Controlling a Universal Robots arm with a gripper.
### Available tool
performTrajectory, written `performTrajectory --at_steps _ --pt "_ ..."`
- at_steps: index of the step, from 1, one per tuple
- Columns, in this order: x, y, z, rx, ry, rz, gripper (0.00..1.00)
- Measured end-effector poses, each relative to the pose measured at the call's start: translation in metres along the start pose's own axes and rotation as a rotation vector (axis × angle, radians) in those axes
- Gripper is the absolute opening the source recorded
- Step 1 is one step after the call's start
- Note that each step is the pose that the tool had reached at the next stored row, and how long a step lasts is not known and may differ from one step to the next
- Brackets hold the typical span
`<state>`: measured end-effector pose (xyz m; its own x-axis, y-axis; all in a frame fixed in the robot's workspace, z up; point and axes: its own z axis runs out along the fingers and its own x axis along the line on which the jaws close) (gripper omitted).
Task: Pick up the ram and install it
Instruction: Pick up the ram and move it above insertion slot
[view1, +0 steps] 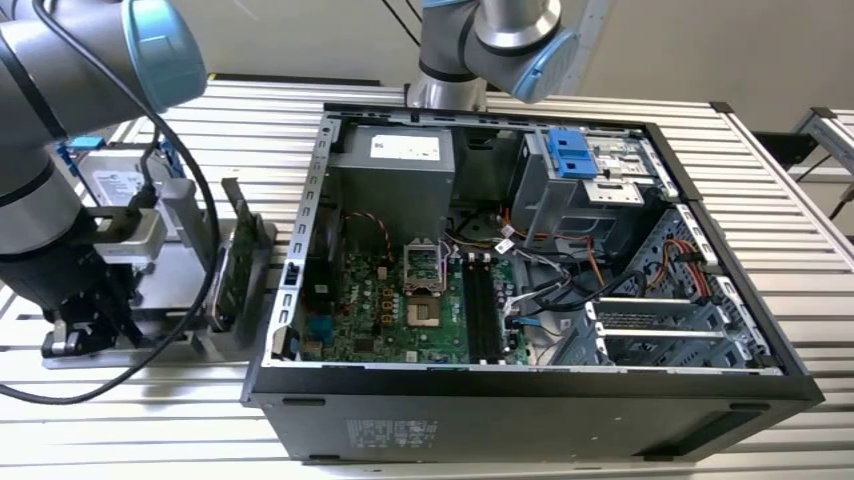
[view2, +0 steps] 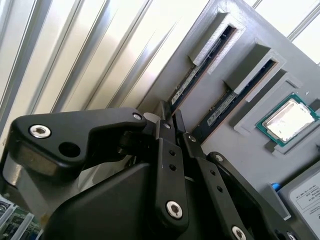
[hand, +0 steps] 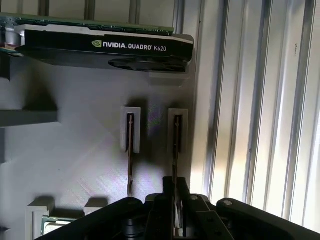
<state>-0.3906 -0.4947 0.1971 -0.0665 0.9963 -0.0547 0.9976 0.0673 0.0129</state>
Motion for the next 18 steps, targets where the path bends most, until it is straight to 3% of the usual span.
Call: performTrajectory --at_steps 18 --pt "-0.0006 0.0001 -0.0116 0.0000 0.0000 0.000 0.00"
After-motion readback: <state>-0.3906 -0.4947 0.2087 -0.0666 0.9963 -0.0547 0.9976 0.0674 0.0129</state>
